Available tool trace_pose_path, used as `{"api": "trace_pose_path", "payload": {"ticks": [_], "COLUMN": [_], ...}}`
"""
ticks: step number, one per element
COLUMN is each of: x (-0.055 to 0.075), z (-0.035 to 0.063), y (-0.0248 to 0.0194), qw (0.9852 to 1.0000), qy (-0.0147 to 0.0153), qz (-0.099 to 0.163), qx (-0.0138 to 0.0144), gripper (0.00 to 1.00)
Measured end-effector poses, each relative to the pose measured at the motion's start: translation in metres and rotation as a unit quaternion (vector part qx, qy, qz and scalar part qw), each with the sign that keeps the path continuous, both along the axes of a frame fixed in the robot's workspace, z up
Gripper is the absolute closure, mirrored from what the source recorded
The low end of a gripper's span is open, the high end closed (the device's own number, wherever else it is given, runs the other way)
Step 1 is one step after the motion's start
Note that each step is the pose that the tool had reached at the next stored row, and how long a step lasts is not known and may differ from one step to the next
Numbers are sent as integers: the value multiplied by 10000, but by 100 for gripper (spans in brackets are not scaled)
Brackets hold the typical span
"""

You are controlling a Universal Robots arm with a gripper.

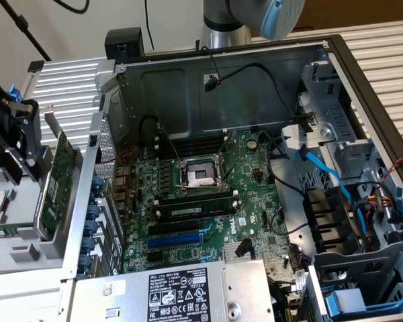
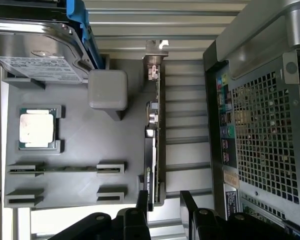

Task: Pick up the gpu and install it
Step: 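Pick up the gpu and move the gpu toward the slot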

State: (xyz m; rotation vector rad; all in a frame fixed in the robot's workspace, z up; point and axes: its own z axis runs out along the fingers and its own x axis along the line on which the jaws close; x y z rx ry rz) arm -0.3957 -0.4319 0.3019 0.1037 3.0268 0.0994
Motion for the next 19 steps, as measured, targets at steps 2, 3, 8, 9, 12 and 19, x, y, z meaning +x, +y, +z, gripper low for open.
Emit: {"api": "trace_pose_path", "payload": {"ticks": [2,3,8,9,12,19], "x": [-56,-80,-103,-103,-103,-81], "z": [-14,-23,-38,-53,-108,-220], "y": [3,5,22,39,71,73], "qw": [10000,10000,10000,10000,10000,10000], "qy": [-1,-1,-1,-1,-2,-22], "qz": [0,0,0,0,0,0], "qx": [0,0,-4,-4,-3,-3], "gripper": [61,61,61,61,61,61]}}
